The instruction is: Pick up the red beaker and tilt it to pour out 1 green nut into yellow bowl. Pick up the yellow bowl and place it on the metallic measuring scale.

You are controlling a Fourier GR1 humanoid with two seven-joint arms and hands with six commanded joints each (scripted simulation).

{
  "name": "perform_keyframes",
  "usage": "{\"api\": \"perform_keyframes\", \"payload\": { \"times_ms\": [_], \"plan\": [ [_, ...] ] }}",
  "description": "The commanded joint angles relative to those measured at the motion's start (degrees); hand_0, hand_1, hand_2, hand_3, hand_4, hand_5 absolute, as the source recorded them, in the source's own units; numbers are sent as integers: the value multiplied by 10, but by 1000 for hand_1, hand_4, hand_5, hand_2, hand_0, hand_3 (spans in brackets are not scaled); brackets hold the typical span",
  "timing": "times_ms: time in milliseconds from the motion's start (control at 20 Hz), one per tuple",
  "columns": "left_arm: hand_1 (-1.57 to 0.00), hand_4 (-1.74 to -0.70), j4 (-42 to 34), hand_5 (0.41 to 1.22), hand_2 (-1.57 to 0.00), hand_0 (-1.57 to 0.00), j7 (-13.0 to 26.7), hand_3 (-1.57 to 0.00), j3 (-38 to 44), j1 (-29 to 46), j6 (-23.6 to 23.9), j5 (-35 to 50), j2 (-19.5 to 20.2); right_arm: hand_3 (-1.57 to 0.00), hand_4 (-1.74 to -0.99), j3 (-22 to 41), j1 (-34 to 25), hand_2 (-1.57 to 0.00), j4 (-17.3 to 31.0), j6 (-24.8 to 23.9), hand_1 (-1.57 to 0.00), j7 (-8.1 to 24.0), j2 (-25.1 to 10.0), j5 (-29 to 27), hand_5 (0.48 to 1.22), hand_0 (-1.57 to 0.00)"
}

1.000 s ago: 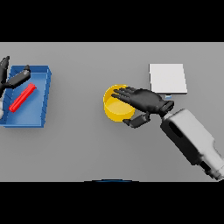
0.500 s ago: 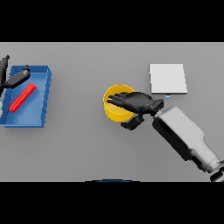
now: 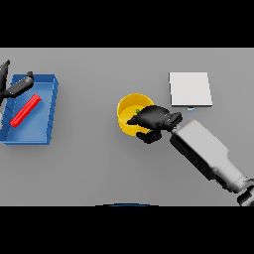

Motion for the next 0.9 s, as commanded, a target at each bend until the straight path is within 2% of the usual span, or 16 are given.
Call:
{"api": "perform_keyframes", "payload": {
  "times_ms": [0,50,100,150,250,350,500,700,850],
  "plan": [
    [1,-795,-2,725,1,1,3,1,-2,1,0,1,-2,-472,-1488,0,1,-624,-2,8,-664,11,3,-2,1016,-721],
    [1,-796,-4,726,1,1,3,1,1,5,0,2,2,-594,-1534,1,1,-814,-1,21,-846,-6,-4,-8,1057,-891],
    [1,-800,-8,727,1,1,2,1,4,7,-2,4,8,-691,-1571,2,0,-965,-4,30,-991,-2,-4,-12,1090,-1027],
    [1,-799,-11,728,1,1,4,1,2,9,0,3,7,-867,-1604,4,-4,-1086,0,34,-1107,1,-3,-14,1116,-1136],
    [1,-799,-15,727,1,1,6,1,0,11,3,1,6,-1019,-1649,3,-3,-1261,-4,43,-1274,-7,-10,-22,1154,-1292],
    [1,-802,-20,725,1,1,13,1,0,8,6,2,4,-1142,-1682,1,-2,-1314,-15,53,-1381,8,-11,-29,1178,-1393],
    [1,-806,-7,724,1,1,10,1,2,5,6,3,-1,-1176,-1711,-1,5,-1424,-31,53,-1474,8,-23,-35,1199,-1480],
    [1,-801,-38,724,1,1,12,1,0,16,8,2,11,-1192,-1729,-15,-5,-1490,-55,61,-1531,12,-34,-52,1212,-1534],
    [1,-798,-29,721,1,1,14,1,0,15,6,1,11,-1377,-1731,-31,-13,-1506,-99,91,-1551,23,-63,-66,1216,-1552]
  ]
}}
